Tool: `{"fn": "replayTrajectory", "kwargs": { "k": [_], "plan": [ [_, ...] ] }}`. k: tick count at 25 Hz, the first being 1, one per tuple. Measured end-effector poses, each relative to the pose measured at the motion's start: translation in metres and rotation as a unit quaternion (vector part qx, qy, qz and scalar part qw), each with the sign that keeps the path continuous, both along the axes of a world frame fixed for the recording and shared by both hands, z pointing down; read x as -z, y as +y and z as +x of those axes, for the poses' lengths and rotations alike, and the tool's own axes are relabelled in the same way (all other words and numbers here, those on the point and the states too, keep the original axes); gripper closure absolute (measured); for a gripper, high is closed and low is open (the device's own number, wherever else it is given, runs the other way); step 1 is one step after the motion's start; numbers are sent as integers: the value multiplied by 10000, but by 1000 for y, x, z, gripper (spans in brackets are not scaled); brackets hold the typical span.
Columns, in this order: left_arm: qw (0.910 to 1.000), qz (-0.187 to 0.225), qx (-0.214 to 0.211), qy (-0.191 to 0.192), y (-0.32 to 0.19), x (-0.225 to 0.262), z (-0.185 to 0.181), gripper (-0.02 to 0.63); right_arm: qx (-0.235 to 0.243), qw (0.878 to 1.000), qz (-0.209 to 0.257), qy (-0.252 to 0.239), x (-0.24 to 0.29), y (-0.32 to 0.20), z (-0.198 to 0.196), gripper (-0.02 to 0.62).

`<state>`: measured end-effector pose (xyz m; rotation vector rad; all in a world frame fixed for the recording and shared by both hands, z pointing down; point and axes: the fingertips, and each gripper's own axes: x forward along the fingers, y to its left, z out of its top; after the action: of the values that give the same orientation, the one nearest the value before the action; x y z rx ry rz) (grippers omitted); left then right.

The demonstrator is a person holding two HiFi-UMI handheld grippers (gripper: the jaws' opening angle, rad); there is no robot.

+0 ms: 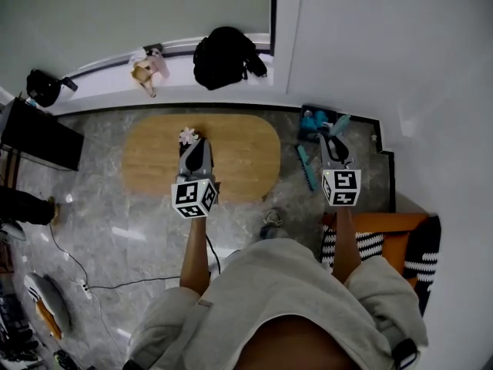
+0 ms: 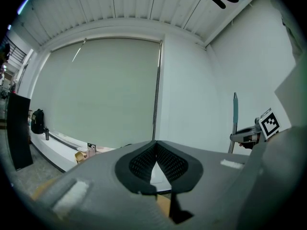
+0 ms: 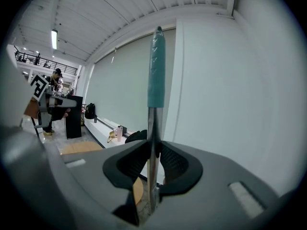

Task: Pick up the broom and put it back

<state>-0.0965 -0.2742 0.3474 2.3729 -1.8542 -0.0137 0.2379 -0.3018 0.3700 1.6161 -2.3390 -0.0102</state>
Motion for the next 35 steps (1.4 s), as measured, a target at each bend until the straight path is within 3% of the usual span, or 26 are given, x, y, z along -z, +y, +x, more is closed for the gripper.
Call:
{"fn": "replayTrajectory", "kwargs": {
  "k": [10, 19, 28, 35],
  "plan": [
    [9999, 56, 100, -45, 99, 2, -61, 601, -33, 9999, 111, 67, 4, 84, -47, 511],
    [10000, 12, 31, 21, 192, -2, -87, 601, 193, 9997, 135, 70, 11, 177, -95, 511],
    [9988, -142, 448, 103, 254, -19, -118, 601, 786, 9967, -206, 74, -14, 228, -150, 511],
    [9953, -315, 908, 140, 284, -32, -136, 601, 1496, 9874, -507, 126, -44, 247, -195, 511]
  ]
}}
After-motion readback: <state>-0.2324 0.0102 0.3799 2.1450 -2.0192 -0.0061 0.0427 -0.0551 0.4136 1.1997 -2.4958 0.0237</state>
